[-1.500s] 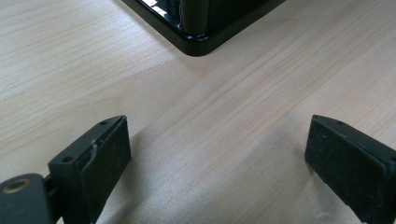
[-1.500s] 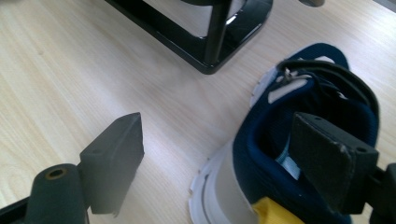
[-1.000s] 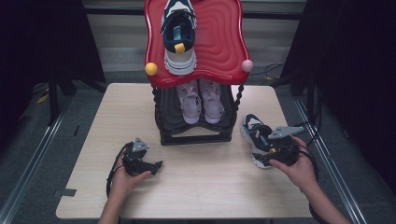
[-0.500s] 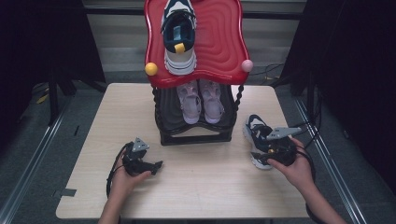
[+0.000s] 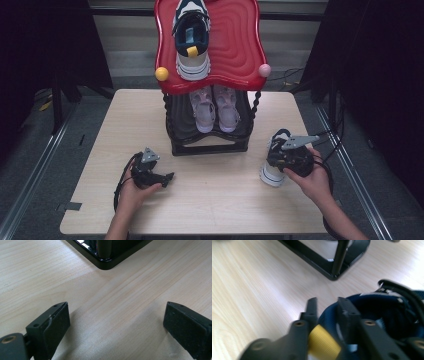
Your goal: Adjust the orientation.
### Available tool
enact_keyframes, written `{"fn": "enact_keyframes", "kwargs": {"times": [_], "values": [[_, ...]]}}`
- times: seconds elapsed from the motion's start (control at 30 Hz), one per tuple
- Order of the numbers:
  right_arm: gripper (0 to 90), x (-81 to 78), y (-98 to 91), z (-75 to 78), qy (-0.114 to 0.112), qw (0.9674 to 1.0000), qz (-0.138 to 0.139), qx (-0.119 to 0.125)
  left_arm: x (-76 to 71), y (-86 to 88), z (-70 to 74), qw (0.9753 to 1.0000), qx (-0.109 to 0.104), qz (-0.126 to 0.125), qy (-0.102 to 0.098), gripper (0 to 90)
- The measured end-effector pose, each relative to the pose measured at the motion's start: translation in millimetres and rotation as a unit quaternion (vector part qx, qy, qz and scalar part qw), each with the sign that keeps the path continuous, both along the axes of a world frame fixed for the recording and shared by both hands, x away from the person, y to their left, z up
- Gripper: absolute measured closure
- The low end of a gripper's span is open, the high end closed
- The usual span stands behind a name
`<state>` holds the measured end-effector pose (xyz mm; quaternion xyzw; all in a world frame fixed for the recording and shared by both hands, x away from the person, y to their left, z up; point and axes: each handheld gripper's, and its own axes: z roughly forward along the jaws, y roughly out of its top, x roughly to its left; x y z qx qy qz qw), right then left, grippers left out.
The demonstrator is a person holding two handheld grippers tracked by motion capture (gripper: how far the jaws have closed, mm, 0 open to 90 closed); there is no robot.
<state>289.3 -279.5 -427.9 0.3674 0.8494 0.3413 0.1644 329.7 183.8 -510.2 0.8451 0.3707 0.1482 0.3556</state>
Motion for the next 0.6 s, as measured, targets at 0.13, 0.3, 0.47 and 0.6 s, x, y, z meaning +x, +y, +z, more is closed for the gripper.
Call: {"fn": "enact_keyframes", "kwargs": {"times": [0.13, 0.3, 0.47, 0.6], "values": [[75.2, -2.9, 6.3, 2.0, 0.005, 0.9999, 0.015, 0.0, -0.3, 0.0, -0.1, 1.0, -0.001, 0.0, 0.001, 6.5], [74.4, -5.6, 12.4, 4.3, 0.031, 0.9988, 0.036, 0.014, -0.5, 0.1, -0.1, 1.0, -0.003, 0.001, 0.002, 6.5], [74.3, -7.7, 24.3, 7.7, 0.044, 0.997, 0.063, 0.008, -0.4, 0.2, -0.1, 1.0, -0.003, 0.0, 0.002, 6.5], [73.6, -9.0, 31.9, 8.4, 0.042, 0.9969, 0.066, 0.002, -0.6, 0.4, 0.0, 1.0, -0.002, 0.001, 0.002, 6.5]]}}
